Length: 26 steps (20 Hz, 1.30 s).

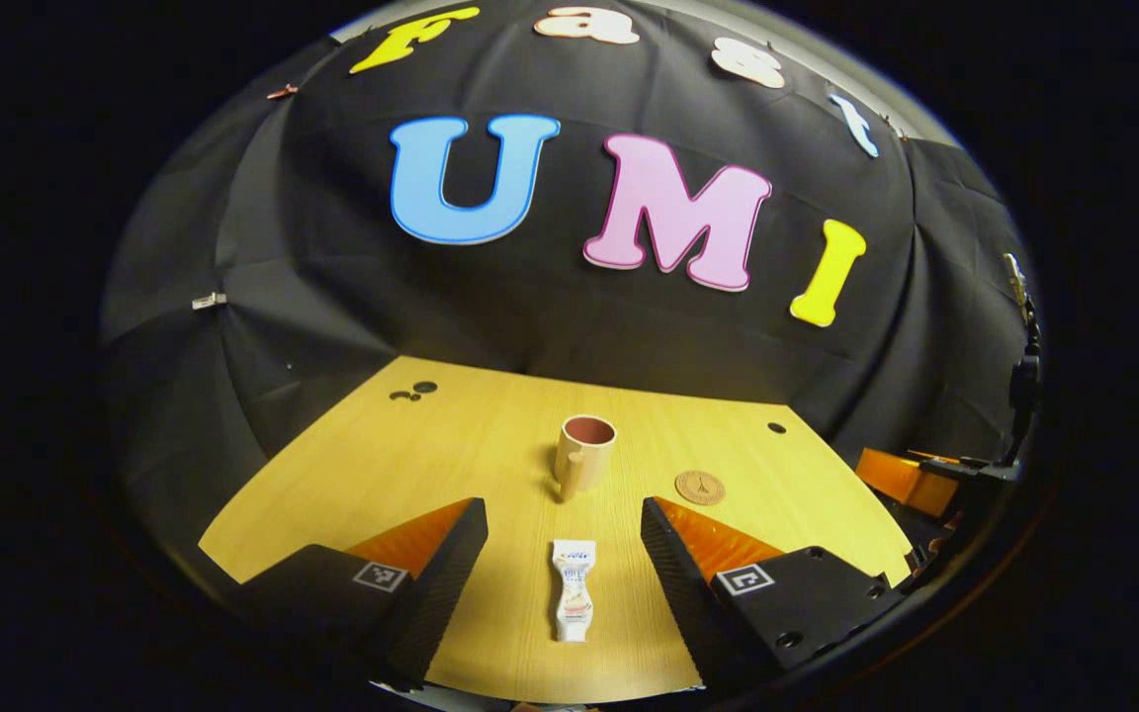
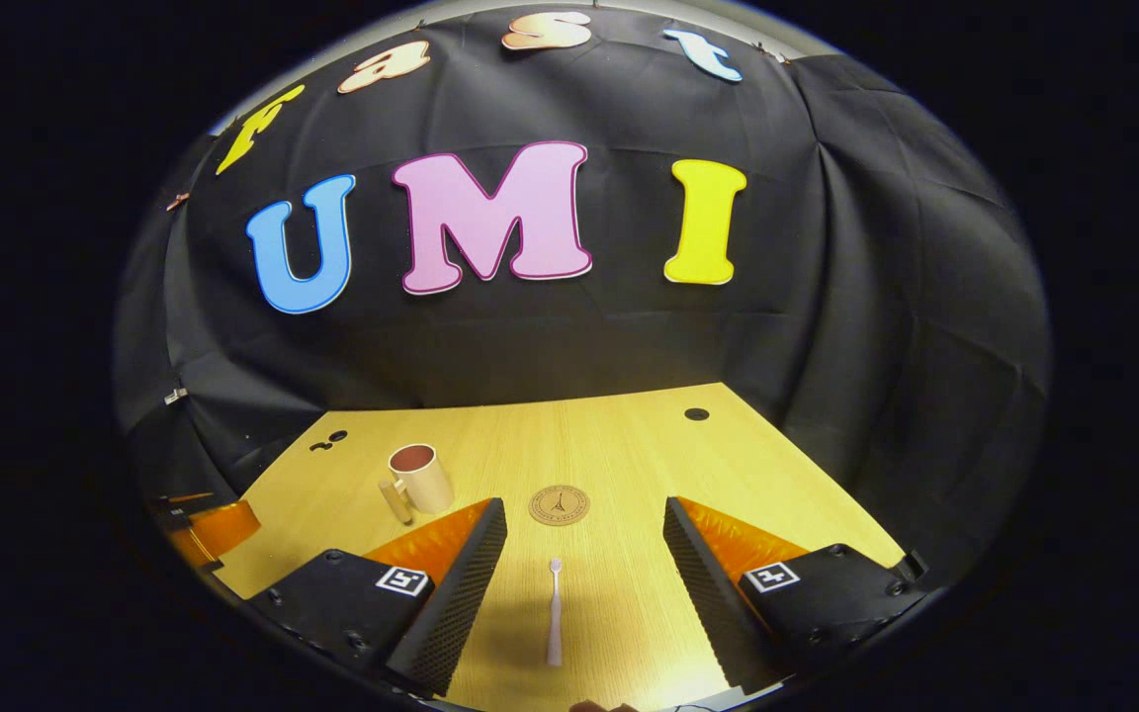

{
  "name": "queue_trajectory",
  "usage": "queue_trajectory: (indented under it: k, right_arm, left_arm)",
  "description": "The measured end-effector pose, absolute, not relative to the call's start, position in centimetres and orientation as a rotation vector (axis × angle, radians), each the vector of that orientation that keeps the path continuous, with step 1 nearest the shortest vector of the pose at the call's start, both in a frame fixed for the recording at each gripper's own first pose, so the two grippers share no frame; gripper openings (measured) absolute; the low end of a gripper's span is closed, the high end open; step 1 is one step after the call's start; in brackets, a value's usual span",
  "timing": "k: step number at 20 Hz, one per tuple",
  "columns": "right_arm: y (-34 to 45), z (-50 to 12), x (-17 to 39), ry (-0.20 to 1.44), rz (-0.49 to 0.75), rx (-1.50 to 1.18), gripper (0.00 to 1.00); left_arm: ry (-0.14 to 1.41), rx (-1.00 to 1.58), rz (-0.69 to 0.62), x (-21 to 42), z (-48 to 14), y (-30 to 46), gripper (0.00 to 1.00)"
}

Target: Put the toothbrush and toothpaste on the desktop into the cup, then pick up the cup and place it on the coaster on the desktop.

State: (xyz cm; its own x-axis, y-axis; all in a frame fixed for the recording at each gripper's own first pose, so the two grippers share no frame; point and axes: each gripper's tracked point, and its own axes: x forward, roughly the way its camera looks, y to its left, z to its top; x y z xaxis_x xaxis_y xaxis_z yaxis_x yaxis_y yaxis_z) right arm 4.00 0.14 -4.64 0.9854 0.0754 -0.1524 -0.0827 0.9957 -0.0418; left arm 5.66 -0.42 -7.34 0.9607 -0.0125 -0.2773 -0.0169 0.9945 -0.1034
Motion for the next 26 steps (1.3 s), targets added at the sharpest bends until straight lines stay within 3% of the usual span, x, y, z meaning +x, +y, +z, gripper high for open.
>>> queue_trajectory:
  k: [12, 26]
  right_arm:
    - [-0.9, -8.6, 9.7, 0.276, 0.201, -0.109, 0.99]
    - [-2.9, -14.8, 10.6, 0.419, 0.256, -0.121, 0.99]
  left_arm:
    - [0.608, -0.103, 0.066, 10.6, -20.3, -1.7, 0.96]
    - [0.818, -0.033, 0.077, 14.2, -27.8, -2.9, 0.90]
